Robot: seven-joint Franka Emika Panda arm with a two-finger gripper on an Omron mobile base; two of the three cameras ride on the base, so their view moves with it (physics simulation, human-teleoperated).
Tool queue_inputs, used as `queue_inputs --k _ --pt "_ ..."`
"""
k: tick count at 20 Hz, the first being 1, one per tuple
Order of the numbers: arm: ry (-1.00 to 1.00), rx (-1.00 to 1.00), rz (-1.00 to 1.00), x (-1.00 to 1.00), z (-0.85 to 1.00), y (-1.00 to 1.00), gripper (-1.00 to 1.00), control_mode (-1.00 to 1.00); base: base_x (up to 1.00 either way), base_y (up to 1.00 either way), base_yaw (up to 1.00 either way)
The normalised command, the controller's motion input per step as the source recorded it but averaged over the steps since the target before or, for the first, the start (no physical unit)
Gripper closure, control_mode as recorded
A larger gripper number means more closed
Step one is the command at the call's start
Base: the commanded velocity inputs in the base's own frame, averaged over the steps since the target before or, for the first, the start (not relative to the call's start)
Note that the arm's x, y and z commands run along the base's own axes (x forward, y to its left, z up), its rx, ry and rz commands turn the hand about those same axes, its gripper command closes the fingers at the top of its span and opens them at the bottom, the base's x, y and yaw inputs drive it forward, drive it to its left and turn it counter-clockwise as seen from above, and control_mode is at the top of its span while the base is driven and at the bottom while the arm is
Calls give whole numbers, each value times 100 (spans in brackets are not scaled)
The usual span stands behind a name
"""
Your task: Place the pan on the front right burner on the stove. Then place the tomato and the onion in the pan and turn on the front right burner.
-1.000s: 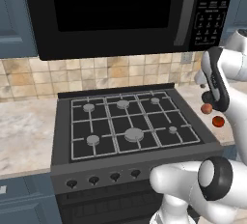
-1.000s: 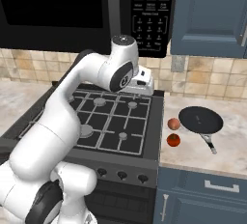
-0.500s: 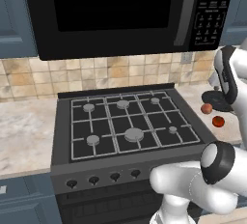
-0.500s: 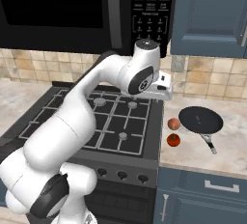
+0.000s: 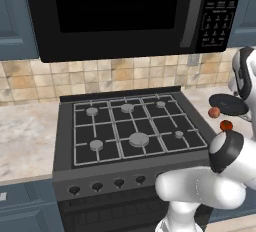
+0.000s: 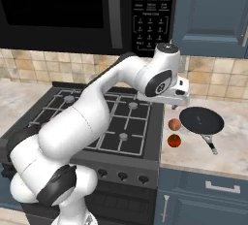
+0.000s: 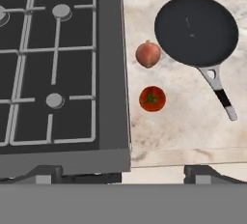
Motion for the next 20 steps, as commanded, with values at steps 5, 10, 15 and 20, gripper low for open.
queue_inputs --k 5,10,15,20 --pt "2 0 0 0 -22 -39 -100 -100 0 0 0" --pt "0 0 0 0 -21 -40 -100 -100 0 0 0" --pt "0 0 0 0 -18 -42 -100 -100 0 0 0" --pt "0 0 0 1 -24 -35 -100 -100 0 0 0"
